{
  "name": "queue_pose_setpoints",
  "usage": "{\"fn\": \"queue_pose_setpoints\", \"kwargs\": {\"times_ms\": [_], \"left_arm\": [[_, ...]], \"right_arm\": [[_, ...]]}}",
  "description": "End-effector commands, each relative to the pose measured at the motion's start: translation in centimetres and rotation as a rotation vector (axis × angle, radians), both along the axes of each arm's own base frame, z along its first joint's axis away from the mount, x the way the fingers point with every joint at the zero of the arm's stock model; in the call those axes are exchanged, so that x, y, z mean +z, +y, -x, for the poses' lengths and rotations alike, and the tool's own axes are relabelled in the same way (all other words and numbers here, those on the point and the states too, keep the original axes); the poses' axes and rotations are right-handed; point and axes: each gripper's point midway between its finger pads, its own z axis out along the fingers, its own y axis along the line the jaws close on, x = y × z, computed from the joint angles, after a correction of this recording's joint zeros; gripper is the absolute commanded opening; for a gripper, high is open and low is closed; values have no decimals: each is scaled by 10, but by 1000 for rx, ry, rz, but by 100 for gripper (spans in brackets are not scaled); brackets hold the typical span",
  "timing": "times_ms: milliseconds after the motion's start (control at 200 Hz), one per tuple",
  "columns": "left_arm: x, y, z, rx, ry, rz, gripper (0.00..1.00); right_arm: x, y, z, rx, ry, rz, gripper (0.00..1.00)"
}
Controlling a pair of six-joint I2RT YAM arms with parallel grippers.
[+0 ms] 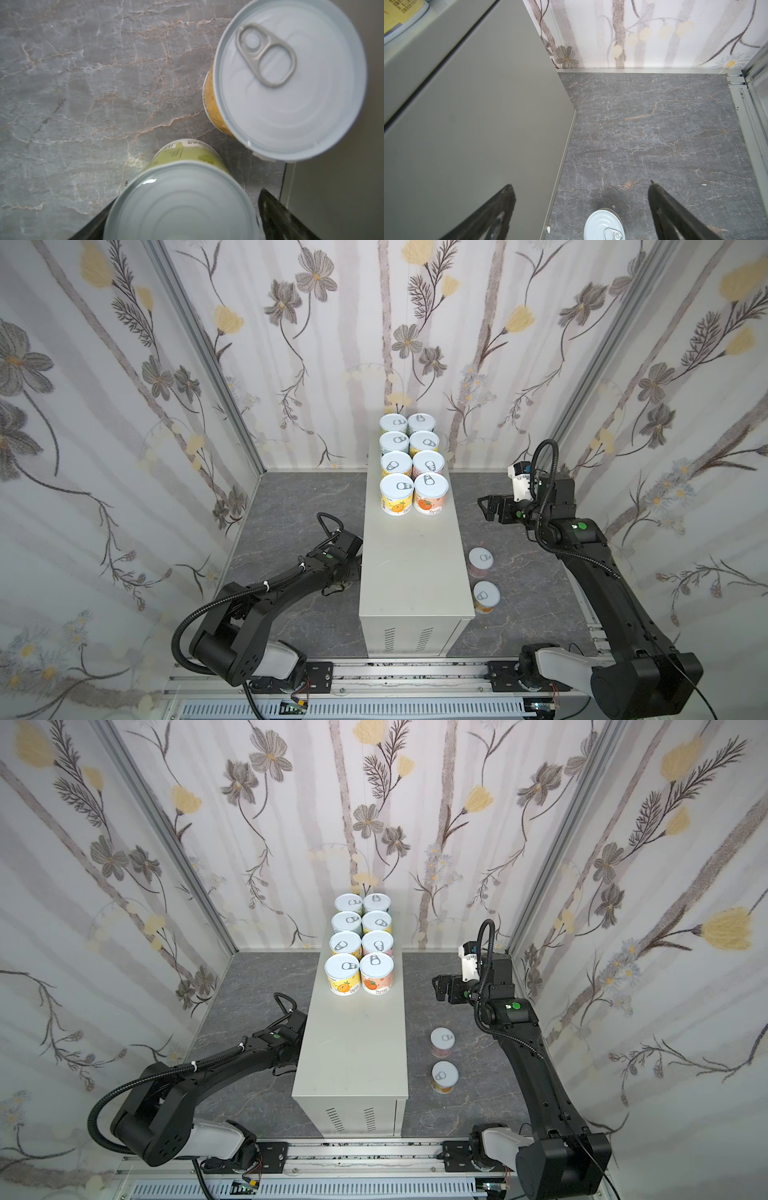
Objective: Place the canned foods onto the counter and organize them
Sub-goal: 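Grasp the green can on the floor with the left gripper, then lift the green can over the counter with the left gripper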
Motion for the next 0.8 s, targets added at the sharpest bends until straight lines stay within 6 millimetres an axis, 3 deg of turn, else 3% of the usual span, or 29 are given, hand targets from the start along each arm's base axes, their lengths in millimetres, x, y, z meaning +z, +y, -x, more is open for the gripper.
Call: {"fn": "queue_pose_setpoints", "kwargs": {"times_ms": [0,230,375,505,690,794], "left_arm": [[-1,0,-7,6,-14,-13,83],[-8,10,1,34,1,-45,62],[13,16,5,40,-39,-45,55],[62,11,3,13,-85,3,51],[169,25,10,3,-194,11,51],[213,31,20,-19,-216,20,51]], "right_arm": [[6,1,-1,15,-33,7,99],[-2,5,-3,34,-16,-13,100],[-1,5,-4,38,-20,-8,100],[1,6,-6,45,-22,3,100],[19,10,-6,71,-65,-6,100],[29,10,-6,79,-83,6,100]]}}
